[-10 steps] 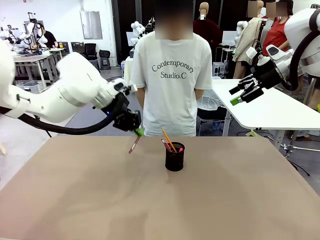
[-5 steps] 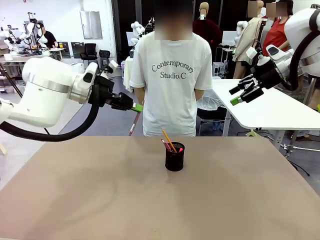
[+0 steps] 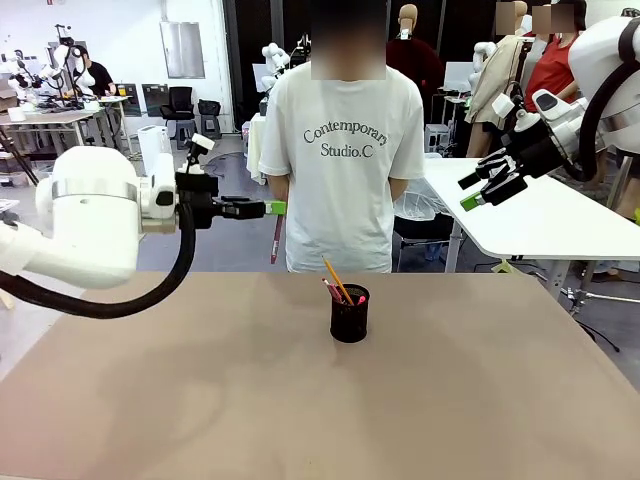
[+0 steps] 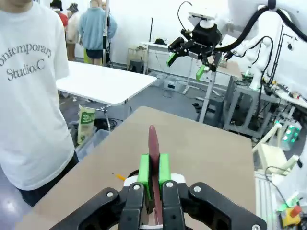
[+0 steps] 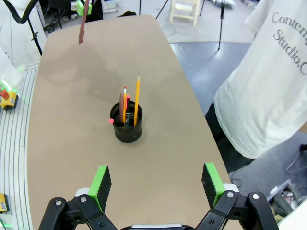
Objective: Place the pens into the pen holder.
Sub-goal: Pick up a writing instrument from the table and place it into the Pen holder.
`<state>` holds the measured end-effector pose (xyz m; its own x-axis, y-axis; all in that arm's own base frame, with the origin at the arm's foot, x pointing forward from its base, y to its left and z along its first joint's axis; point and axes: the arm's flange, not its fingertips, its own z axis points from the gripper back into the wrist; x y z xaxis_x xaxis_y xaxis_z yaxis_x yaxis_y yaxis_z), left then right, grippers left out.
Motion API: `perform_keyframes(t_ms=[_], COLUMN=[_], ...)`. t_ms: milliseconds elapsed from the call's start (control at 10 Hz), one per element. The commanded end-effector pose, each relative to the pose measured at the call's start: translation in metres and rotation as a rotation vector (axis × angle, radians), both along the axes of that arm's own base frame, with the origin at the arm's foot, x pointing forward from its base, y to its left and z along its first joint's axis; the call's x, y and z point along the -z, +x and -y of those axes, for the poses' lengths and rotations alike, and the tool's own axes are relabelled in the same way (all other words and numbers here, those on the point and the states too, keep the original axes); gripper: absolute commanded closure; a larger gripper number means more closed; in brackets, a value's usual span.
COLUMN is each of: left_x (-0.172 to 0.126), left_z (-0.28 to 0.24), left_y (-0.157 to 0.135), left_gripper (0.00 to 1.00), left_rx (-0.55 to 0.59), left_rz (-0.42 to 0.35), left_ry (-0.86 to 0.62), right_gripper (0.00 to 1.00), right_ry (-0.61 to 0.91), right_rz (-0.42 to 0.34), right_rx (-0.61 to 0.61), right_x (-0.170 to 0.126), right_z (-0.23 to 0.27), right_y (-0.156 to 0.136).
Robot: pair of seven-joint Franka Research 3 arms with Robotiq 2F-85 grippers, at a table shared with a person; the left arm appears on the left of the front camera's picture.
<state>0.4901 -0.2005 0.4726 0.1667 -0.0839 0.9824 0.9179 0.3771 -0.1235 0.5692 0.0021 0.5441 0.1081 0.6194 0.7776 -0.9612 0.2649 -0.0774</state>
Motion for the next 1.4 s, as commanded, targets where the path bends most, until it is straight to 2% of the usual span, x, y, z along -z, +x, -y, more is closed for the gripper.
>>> perform_keyframes(t_ms=[0,100,200,800,900,1100,1300], left_x=[0.014,0.013,0.008,0.010,0.015,0.029,0.049], left_z=[0.003,0.006,0.002,0.006,0.009,0.025,0.047], left_y=[-0.014,-0.010,-0.005,-0.006,0.007,0.025,0.043], left_gripper=[1.00,1.00,1.00,1.00,1.00,1.00,1.00], left_rx=[-0.036,-0.095,-0.007,-0.016,-0.096,-0.069,-0.056], left_rz=[0.062,-0.066,0.032,0.022,0.042,0.071,0.189], left_ry=[0.015,0.047,0.017,0.026,-0.016,-0.043,-0.054], right_gripper=[0.00,0.00,0.00,0.00,0.00,0.00,0.00], right_ry=[0.002,0.002,0.002,0.002,0.002,0.002,0.002], right_rz=[0.005,0.005,0.005,0.005,0.005,0.005,0.005], right_rx=[-0.006,-0.006,-0.006,-0.006,-0.006,-0.006,-0.006], right_x=[-0.003,-0.003,-0.003,-0.003,-0.003,-0.003,-0.003], right_z=[-0.001,-0.001,-0.001,-0.001,-0.001,-0.001,-0.001], right_y=[0.002,0.002,0.002,0.002,0.002,0.002,0.002])
